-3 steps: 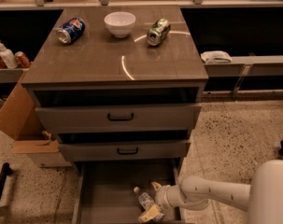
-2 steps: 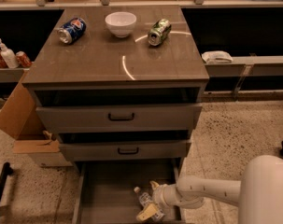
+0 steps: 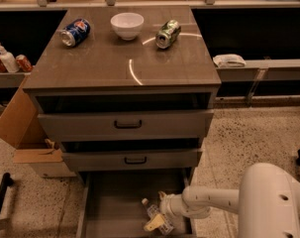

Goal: Pick blue plastic bottle from bottom drawer and place on counter

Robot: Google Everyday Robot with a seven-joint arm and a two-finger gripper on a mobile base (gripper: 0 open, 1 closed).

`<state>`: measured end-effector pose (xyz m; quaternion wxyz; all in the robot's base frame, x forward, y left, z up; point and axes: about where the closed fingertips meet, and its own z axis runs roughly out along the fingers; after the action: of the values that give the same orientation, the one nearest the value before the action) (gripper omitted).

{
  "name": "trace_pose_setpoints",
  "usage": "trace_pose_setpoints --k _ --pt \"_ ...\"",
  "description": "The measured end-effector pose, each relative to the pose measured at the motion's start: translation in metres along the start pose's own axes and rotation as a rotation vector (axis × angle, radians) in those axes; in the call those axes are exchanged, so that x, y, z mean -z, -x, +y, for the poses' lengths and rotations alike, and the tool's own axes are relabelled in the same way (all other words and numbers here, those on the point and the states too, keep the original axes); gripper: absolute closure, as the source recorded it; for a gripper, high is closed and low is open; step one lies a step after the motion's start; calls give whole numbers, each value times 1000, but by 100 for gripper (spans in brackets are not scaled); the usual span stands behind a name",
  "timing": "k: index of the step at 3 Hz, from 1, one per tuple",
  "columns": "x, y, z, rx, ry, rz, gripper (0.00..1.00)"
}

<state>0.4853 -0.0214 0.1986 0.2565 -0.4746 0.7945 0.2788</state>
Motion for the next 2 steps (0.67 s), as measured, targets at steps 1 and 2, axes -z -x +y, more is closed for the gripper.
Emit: trace_pose_setpoints --k 1,2 --pt "-9 -11 -12 -10 -17 14 0" --pt "-20 -18 -19 -1 -40 57 0"
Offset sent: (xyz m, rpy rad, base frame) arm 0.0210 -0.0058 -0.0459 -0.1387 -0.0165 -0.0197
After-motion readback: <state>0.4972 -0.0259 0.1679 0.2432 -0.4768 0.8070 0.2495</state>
